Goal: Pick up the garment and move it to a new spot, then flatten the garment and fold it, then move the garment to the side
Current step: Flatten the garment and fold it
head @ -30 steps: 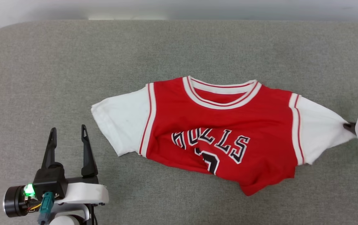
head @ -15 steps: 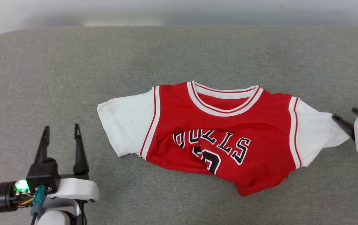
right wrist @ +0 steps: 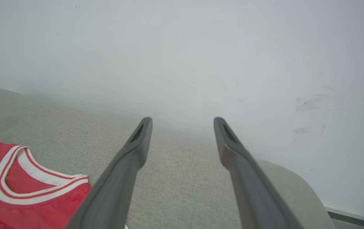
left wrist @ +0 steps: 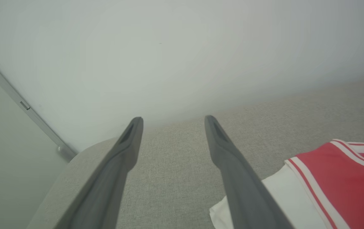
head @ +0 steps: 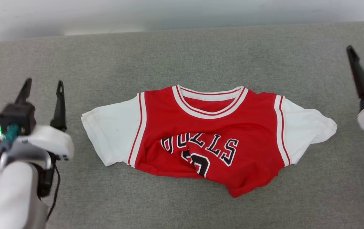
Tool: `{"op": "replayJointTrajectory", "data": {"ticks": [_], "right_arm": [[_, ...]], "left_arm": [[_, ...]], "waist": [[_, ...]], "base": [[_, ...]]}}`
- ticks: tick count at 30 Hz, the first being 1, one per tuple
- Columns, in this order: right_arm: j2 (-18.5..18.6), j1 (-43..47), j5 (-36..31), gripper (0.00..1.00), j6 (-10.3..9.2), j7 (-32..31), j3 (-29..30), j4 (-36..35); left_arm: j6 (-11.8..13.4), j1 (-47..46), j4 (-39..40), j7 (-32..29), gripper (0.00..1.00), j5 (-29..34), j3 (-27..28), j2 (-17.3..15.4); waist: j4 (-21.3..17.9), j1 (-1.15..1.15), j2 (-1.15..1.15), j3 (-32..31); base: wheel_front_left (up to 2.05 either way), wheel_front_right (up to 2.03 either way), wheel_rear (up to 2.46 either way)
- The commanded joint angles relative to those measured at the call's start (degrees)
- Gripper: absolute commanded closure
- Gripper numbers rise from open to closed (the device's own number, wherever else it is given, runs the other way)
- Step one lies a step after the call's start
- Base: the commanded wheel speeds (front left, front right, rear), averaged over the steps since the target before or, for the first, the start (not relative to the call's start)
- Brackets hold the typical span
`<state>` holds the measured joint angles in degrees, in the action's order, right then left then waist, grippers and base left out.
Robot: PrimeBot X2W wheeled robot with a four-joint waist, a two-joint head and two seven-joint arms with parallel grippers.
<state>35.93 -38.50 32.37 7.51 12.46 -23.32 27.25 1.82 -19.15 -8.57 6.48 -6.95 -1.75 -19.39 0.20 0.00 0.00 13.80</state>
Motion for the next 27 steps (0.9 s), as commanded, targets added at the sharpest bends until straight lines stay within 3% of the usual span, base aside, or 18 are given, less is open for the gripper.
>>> {"op": "replayJointTrajectory", "data": {"ticks": [1, 7, 13, 20, 27], "right_arm": [[-1.97, 2.13, -2.83, 0.0, -0.04, 1.22, 2.3, -1.42], [-10.92, 11.17, -13.35, 0.0, -0.04, 2.64, 14.87, -10.48], [-17.41, 19.34, -17.84, 0.0, -0.04, 2.69, 21.34, -19.15], [-21.76, 25.31, -20.03, 0.0, -0.04, 2.21, 23.92, -25.14], [-22.08, 25.1, -20.91, 0.0, -0.04, 1.18, 23.28, -27.81]], "left_arm": [[-0.88, -1.81, -0.44, -1.4, 0.0, -0.29, -0.21, -0.93], [-5.54, -9.37, -4.15, -10.21, 0.0, -1.89, -1.55, -4.77], [-8.75, -16.51, -9.03, -21.04, 0.0, -5.64, -5.5, -8.8], [-9.18, -22.03, -8.66, -39.19, 0.0, -20.03, -17.16, -17.22], [-9.2, -26.83, -5.9, -55.35, 0.0, -35.8, -27.03, -26.04]], "waist": [[-0.35, 0.0, 0.0, 0.28], [-1.27, 0.0, 0.0, 1.17], [-2.07, 0.0, 0.0, 2.65], [-3.28, 0.0, 0.0, 4.64], [-4.85, 0.0, 0.0, 7.58]], "base": [[0.0, 0.0, 0.0], [0.0, 0.0, 0.0], [0.0, 0.0, 0.0], [0.0, 0.0, 0.0], [0.0, 0.0, 0.0]]}}
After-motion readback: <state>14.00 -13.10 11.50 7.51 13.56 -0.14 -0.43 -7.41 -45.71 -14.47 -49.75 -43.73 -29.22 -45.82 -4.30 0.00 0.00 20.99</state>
